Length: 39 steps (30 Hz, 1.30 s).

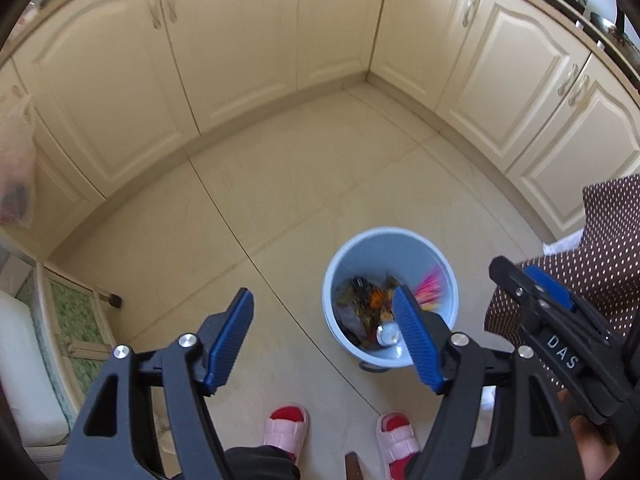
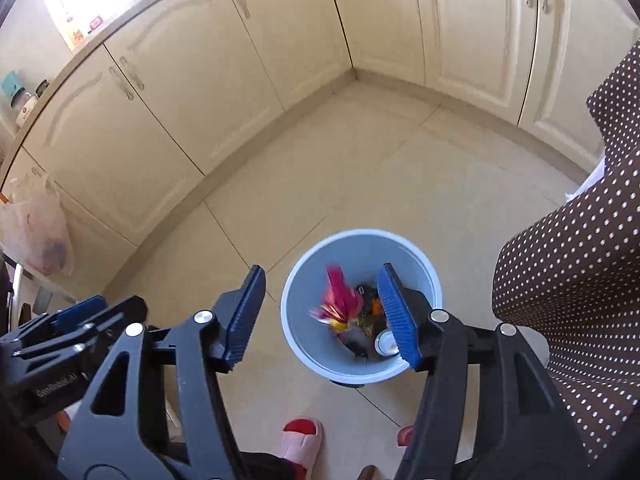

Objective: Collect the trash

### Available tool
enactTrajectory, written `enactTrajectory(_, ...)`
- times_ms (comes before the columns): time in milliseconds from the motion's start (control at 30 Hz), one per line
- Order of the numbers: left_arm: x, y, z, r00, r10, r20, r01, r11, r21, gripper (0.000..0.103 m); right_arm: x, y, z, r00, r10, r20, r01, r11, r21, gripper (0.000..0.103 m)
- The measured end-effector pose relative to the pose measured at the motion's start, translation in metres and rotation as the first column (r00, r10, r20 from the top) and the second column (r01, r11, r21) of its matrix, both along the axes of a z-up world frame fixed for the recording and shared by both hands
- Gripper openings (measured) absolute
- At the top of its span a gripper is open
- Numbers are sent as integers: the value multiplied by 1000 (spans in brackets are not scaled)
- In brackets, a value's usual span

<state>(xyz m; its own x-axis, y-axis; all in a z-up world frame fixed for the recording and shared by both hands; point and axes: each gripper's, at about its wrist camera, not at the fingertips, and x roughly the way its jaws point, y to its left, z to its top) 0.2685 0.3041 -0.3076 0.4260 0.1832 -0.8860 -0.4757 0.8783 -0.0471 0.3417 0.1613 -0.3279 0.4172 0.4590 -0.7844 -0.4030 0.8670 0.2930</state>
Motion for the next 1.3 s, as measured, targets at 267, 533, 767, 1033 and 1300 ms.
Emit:
enactTrajectory(267,-19,-27,56,996,-13,88,1,991,136,75,-12,-40,33,998,-41,39,40,999,25,62)
enactTrajectory(533,-52,-82,131,968,-94,233,40,973,226,83,-57,-98,110,981,-79,174,66,995,80,68)
enactTrajectory(767,-98,-130,201,919,-174,354,65,952,299,84,-115,-155,189,929,-121,349,91,991,101,78)
enactTrajectory(1033,-167,-176,275,822,-267,502,84,930,358,92,-191,-210,270,826,-181,533,143,983,112,86)
enactTrajectory(1300,-226,-209,321,733,-312,604,75,920,384,95,-259,-250,318,712,-233,662,188,972,140,92)
